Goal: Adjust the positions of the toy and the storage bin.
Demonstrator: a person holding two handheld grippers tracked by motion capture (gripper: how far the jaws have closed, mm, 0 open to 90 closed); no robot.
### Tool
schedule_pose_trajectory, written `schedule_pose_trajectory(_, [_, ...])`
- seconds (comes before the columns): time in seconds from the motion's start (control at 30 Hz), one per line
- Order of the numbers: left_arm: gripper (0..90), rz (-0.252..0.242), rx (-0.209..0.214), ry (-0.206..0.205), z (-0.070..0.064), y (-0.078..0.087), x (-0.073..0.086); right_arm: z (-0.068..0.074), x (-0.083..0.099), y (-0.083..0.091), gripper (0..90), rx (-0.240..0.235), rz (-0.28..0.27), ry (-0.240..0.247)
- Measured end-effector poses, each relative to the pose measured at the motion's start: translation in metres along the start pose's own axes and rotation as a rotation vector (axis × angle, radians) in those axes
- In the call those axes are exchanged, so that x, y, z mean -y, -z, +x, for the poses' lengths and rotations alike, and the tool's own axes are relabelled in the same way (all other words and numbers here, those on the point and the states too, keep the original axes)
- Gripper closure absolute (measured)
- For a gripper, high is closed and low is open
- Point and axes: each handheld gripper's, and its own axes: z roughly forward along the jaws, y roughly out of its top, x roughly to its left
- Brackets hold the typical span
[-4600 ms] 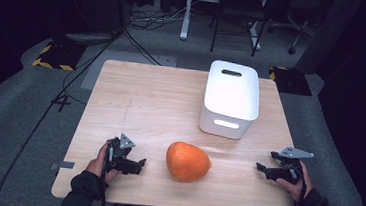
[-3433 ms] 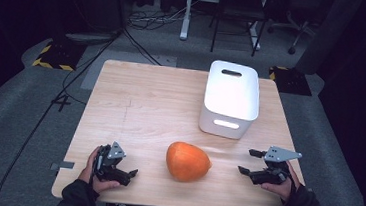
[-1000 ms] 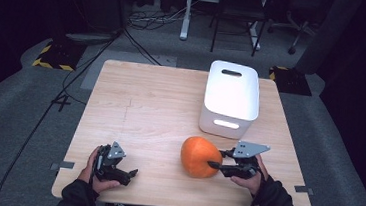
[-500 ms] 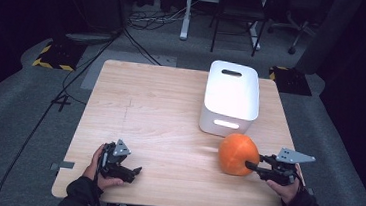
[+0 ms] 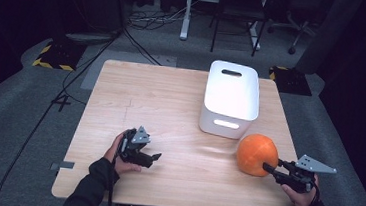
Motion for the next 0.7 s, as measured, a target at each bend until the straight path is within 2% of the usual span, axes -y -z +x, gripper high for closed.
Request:
schedule_pose_trajectory(0.1, [21.8, -0.043, 0.033, -0.012, 0.0, -0.004, -0.026, -0.002, 0.003, 0.003, 54.0, 0.011, -0.006, -0.009])
schedule_pose_trajectory(0.13, [21.8, -0.065, 0.029, -0.034, 0.001, -0.004, -0.034, -0.003, 0.004, 0.003, 54.0, 0.012, -0.008, -0.001])
schedule_pose_trajectory(0.2, [22.9, -0.124, 0.043, -0.053, -0.001, -0.004, -0.055, -0.004, 0.006, 0.005, 54.0, 0.02, -0.016, -0.008])
schedule_pose_trajectory(0.27, [22.6, -0.152, 0.04, -0.086, -0.003, -0.007, -0.074, -0.003, 0.006, 0.006, 54.0, 0.023, -0.017, -0.017])
schedule_pose_trajectory(0.37, [22.5, -0.17, 0.056, -0.128, -0.005, -0.013, -0.097, -0.005, 0.007, 0.008, 54.0, 0.031, -0.021, -0.013])
schedule_pose_trajectory(0.43, [22.5, -0.188, 0.067, -0.135, -0.007, -0.019, -0.111, -0.005, 0.008, 0.008, 54.0, 0.033, -0.027, -0.028])
schedule_pose_trajectory(0.5, [22.5, -0.196, 0.072, -0.158, -0.012, -0.025, -0.126, -0.006, 0.009, 0.008, 53.9, 0.03, -0.03, -0.021])
schedule_pose_trajectory(0.7, [23.2, -0.19, 0.083, -0.238, -0.023, -0.04, -0.159, -0.007, 0.01, 0.008, 53.4, 0.029, -0.025, -0.003])
